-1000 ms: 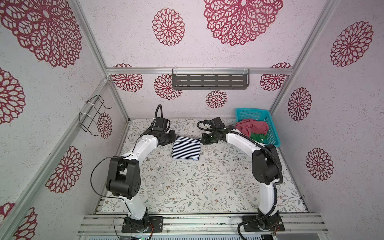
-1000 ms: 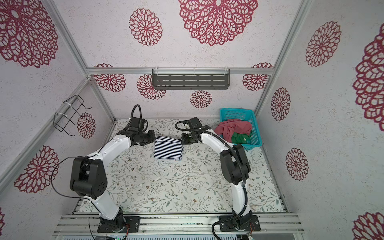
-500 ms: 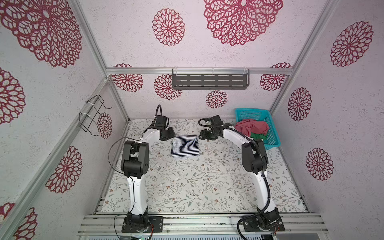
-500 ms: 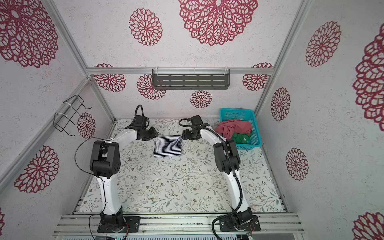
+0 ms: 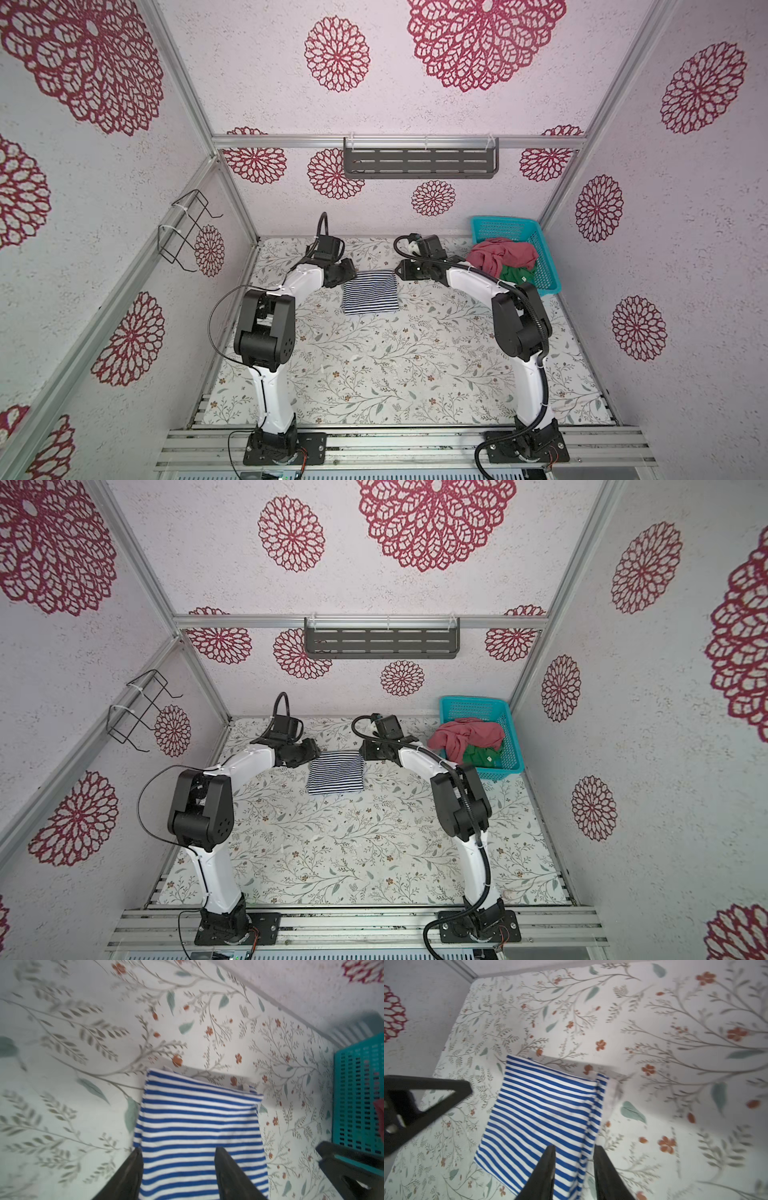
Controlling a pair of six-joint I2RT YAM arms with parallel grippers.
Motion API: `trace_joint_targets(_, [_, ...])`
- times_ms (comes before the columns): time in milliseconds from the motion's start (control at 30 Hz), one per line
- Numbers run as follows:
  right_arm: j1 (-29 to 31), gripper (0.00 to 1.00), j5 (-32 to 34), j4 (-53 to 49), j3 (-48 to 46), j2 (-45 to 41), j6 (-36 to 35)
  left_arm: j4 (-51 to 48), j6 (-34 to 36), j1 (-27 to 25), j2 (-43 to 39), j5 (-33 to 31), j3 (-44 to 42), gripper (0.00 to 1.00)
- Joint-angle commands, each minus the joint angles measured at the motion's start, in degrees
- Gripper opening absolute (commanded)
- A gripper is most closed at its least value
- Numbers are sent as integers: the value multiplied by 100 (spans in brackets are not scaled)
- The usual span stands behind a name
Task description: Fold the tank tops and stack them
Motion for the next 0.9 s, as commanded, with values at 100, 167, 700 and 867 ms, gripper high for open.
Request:
trace_joint_targets(100, [69,29,-235,888,-154,522,594,642,-476,-35,205,-289,-601,56])
trace_joint_targets(167, [79,28,-210,811,-213,624,649,586,-402,43,235,-367,-619,56])
trace_joint_targets(700, [53,54,504,-540,-734,-1408,52,-1208,177,-1124,-547,-1174,445,58])
trace_joint_targets(867, [-21,61,860,-944,-1307,-2214,-137,-1599,89,-1405,217,-1249,836,62])
